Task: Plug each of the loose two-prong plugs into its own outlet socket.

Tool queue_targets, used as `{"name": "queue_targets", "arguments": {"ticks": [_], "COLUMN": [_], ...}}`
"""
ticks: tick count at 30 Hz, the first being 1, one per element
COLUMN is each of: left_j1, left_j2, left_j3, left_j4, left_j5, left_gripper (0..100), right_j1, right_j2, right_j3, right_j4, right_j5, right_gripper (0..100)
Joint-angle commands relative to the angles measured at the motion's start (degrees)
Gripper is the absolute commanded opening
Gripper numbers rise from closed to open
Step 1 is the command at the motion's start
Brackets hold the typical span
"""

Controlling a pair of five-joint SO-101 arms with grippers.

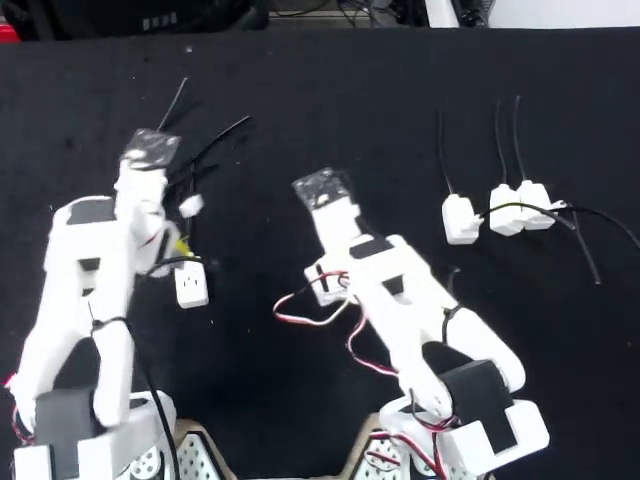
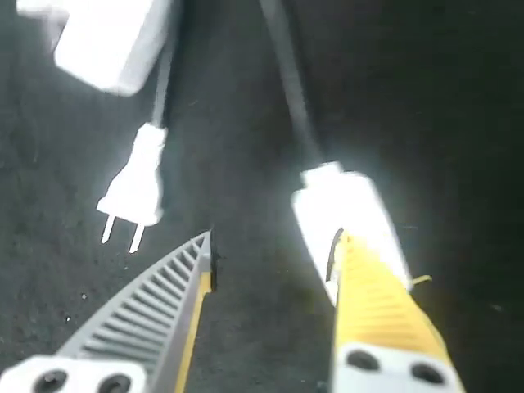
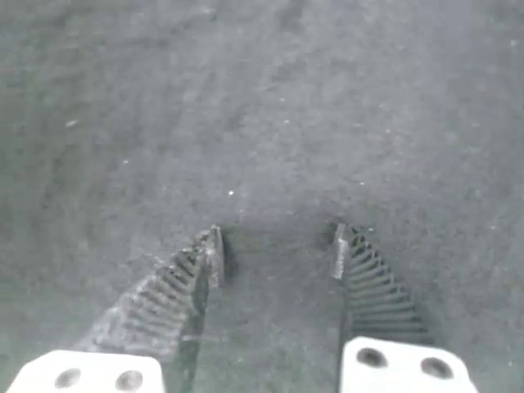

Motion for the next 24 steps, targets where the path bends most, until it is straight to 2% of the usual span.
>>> {"name": "queue_targets", "arguments": {"ticks": [1, 12, 14, 19, 24], "left_j1": [-3.0, -4.6, -1.7, 8.9, 16.1], "left_j2": [1.4, 3.0, 3.0, 2.5, 3.0], "left_j3": [0.8, 1.4, 2.7, 3.1, 2.9], "left_j4": [-3.3, -3.3, -3.4, -3.8, -13.0], "left_j5": [-0.5, -0.5, 0.5, 9.0, 15.7], "left_gripper": [24, 24, 24, 24, 24], "right_j1": [2.7, 2.8, 2.9, 2.9, 3.0], "right_j2": [-1.8, -2.2, -2.2, -2.2, -2.2], "right_j3": [-2.7, -2.6, -2.6, -2.6, -2.6], "right_j4": [-1.1, -0.9, -0.9, -0.9, -0.7], "right_j5": [-1.1, -1.1, -1.3, -1.4, -1.4], "right_gripper": [21.1, 21.1, 21.1, 21.1, 21.1]}}
